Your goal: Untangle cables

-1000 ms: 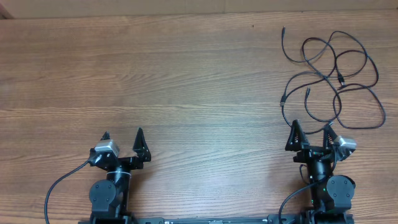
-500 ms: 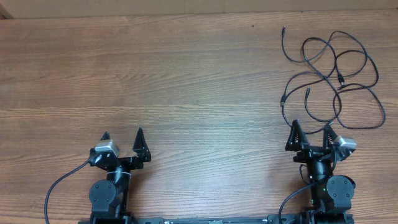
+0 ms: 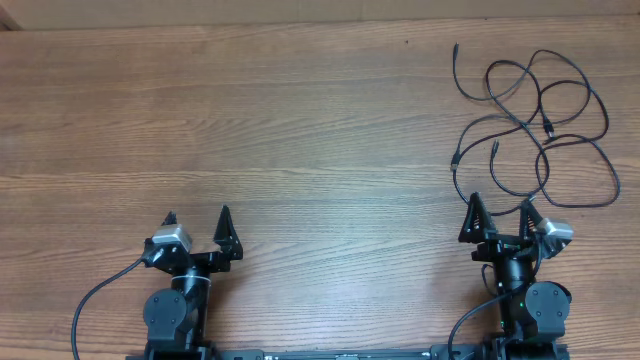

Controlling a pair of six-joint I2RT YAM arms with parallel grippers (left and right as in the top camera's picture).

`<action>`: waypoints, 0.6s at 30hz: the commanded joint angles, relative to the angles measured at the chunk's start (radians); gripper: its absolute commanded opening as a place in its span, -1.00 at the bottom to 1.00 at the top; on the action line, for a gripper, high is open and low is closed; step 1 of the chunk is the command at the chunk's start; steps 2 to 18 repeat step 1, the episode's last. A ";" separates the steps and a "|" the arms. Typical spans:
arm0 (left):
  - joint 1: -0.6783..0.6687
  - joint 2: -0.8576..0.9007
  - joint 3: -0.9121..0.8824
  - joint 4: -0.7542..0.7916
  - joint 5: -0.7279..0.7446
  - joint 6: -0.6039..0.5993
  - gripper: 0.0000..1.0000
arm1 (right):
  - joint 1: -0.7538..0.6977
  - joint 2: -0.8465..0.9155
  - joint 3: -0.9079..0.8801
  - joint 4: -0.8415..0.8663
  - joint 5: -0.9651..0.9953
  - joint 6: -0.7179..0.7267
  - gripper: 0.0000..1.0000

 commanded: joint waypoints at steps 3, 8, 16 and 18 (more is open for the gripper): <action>0.005 -0.011 -0.003 0.001 0.006 0.019 0.99 | 0.005 -0.008 -0.011 0.005 -0.002 -0.006 1.00; 0.005 -0.011 -0.003 0.001 0.006 0.019 0.99 | 0.005 -0.008 -0.011 0.005 -0.002 -0.006 1.00; 0.005 -0.011 -0.003 0.001 0.006 0.019 0.99 | 0.005 -0.008 -0.011 0.005 -0.002 -0.006 1.00; 0.005 -0.011 -0.003 0.001 0.006 0.019 0.99 | 0.005 -0.008 -0.011 0.005 -0.002 -0.006 1.00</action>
